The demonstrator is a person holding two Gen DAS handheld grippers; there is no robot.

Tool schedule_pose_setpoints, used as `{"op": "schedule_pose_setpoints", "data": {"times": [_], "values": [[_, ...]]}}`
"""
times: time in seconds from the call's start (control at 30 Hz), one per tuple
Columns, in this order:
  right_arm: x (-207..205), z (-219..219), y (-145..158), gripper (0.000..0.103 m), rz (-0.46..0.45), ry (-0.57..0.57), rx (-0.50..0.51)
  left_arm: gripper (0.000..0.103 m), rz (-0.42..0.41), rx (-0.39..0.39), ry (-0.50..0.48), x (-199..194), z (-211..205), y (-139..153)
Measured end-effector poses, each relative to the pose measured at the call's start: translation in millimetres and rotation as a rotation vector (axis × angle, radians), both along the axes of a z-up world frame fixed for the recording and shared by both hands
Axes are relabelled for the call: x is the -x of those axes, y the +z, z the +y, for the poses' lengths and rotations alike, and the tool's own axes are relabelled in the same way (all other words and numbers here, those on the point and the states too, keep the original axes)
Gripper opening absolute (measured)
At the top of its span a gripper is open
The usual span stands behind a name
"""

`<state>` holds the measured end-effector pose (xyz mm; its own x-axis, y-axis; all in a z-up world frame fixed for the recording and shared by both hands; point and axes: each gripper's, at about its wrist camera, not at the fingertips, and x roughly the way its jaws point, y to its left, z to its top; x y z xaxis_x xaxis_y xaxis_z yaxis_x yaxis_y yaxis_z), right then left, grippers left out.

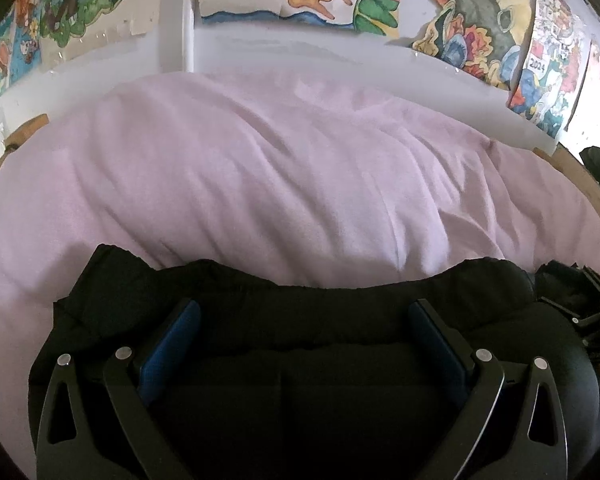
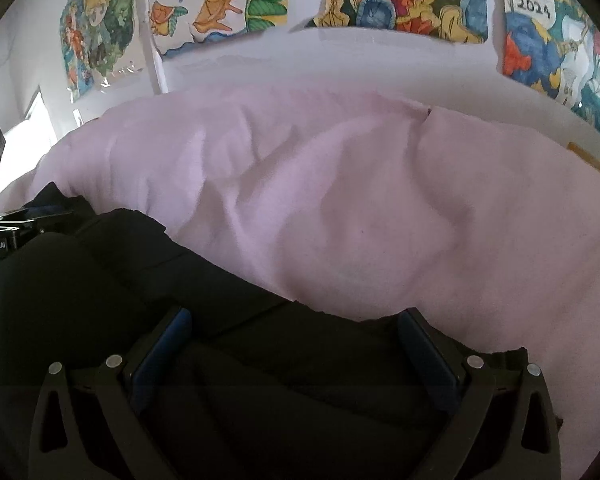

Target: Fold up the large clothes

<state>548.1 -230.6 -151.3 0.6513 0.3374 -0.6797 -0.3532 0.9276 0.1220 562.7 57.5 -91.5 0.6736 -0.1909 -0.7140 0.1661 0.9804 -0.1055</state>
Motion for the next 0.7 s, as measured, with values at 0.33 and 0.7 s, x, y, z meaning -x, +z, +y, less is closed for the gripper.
{"op": "schedule_pose_setpoints", "data": {"times": [0.33, 0.7], "values": [[28, -21, 42, 0.103, -0.037, 0.003, -0.038, 0.102, -0.025, 0.034, -0.021, 26, 5, 34], [83, -56, 87, 0.103, -0.093, 0.009, -0.06, 0.102, -0.074, 0.109, -0.012, 85, 43, 71]]}}
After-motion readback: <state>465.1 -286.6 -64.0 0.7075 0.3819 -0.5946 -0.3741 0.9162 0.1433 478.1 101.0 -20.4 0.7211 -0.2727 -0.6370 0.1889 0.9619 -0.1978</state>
